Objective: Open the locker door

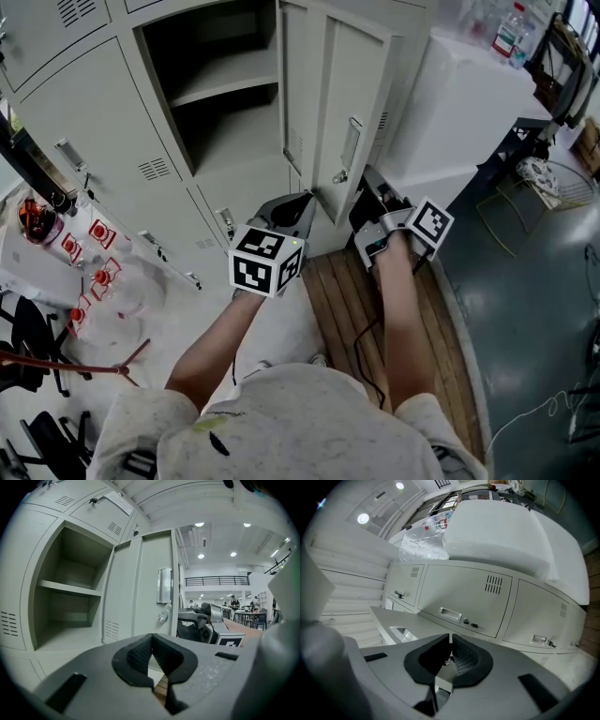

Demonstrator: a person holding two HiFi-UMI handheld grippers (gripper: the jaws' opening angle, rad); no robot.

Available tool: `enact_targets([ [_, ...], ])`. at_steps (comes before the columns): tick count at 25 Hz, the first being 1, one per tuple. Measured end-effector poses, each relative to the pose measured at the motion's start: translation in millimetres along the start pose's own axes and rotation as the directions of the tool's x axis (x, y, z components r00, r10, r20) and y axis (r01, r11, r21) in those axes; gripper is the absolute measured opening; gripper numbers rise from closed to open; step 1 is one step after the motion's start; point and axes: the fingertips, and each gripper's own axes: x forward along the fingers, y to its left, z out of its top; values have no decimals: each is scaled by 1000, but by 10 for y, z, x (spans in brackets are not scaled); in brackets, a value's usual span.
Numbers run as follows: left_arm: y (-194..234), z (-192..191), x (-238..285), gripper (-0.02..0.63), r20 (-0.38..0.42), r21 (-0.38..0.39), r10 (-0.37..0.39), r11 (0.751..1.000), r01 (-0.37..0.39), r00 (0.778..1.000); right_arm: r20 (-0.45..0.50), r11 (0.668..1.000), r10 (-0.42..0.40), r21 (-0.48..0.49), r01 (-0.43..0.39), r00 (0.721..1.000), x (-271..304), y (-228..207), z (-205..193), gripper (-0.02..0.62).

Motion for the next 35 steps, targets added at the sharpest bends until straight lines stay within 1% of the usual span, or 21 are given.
enact_targets([
  [16, -43, -11, 178, 6, 5, -17, 50, 999, -50, 999, -38, 1000, 8, -8, -8, 999, 49, -108, 279, 20],
  [24, -37, -19, 246, 6, 0, -17, 67, 998, -67, 998, -37, 1000, 7, -14, -8, 999, 65, -159, 388, 20],
  [28, -11, -11, 257, 6, -1, -13, 73, 997, -73, 997, -9, 1000, 1, -24, -1, 1000, 65, -182, 454, 18],
  [32, 0, -17, 258, 6, -4, -12, 71, 997, -72, 997, 70, 1000, 3, -24, -1, 998, 2, -178, 578, 12],
  [35, -13, -19, 263, 6, -6, -10, 64, 998, -64, 998, 80, 998, -1, -69, 6, 997, -53, -118, 607, 12],
])
